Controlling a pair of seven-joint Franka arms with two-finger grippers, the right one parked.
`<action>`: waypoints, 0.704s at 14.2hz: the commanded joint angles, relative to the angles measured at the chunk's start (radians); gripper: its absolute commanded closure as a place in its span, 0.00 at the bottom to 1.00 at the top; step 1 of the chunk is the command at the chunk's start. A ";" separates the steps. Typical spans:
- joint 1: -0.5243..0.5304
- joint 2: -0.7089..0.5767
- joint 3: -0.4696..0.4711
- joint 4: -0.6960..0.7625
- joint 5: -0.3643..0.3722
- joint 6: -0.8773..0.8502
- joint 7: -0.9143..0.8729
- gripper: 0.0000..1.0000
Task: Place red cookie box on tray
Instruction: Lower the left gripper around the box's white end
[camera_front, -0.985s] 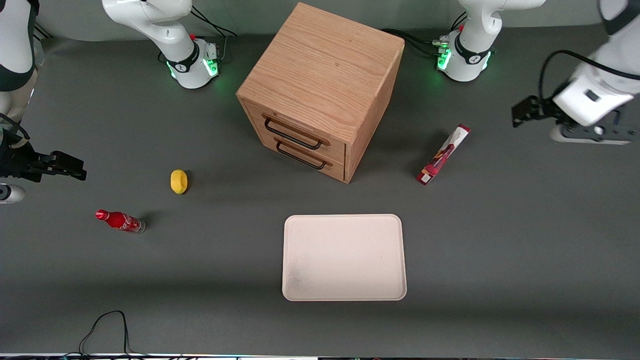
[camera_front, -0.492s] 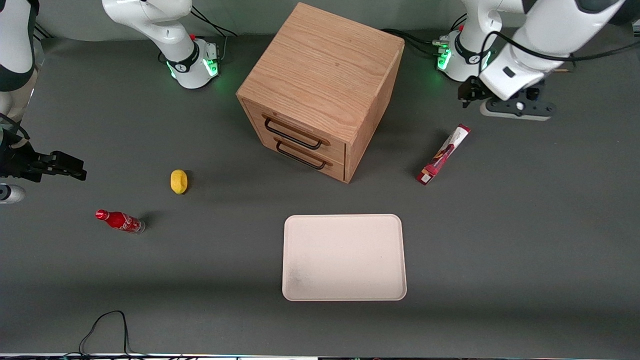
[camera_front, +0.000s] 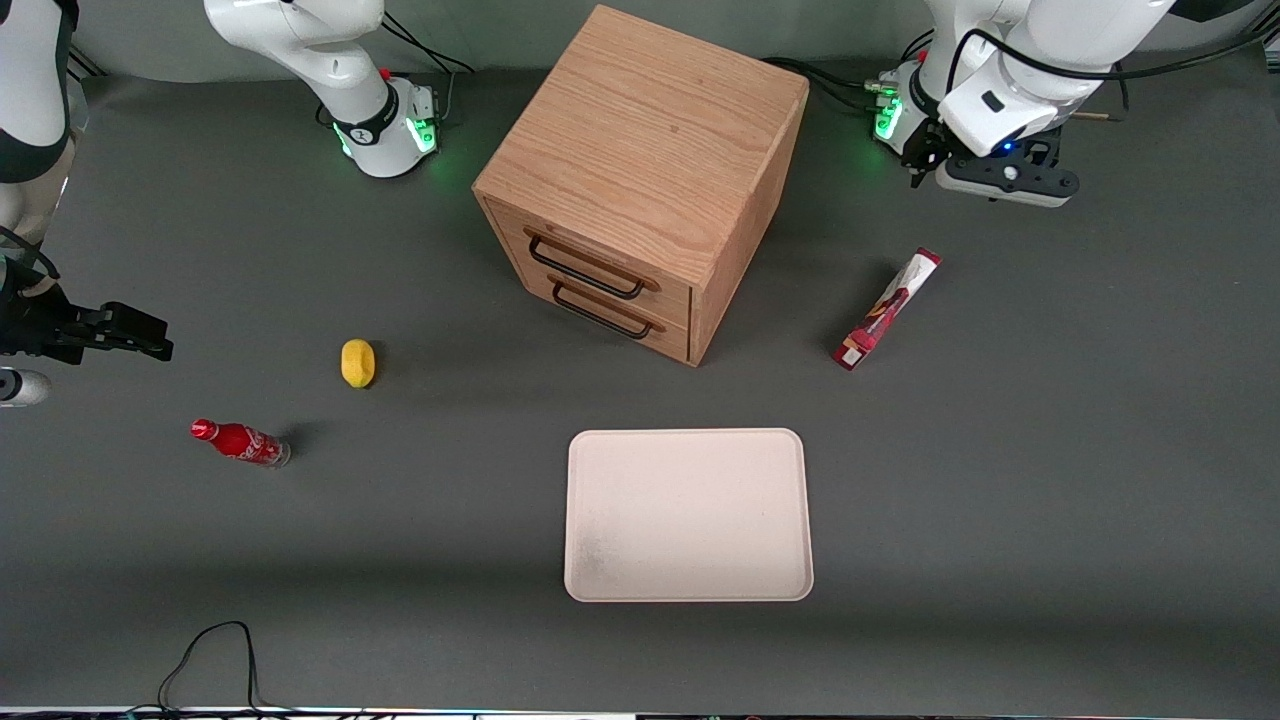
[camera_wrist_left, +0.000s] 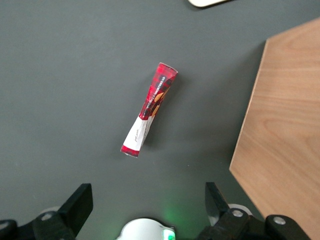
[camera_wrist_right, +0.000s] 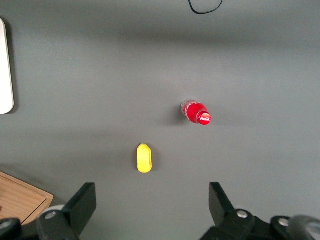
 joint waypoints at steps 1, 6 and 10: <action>-0.011 -0.020 0.014 -0.017 0.018 0.037 0.198 0.00; -0.011 -0.024 0.016 -0.073 0.019 0.100 0.345 0.00; -0.013 -0.031 0.016 -0.281 0.023 0.320 0.348 0.00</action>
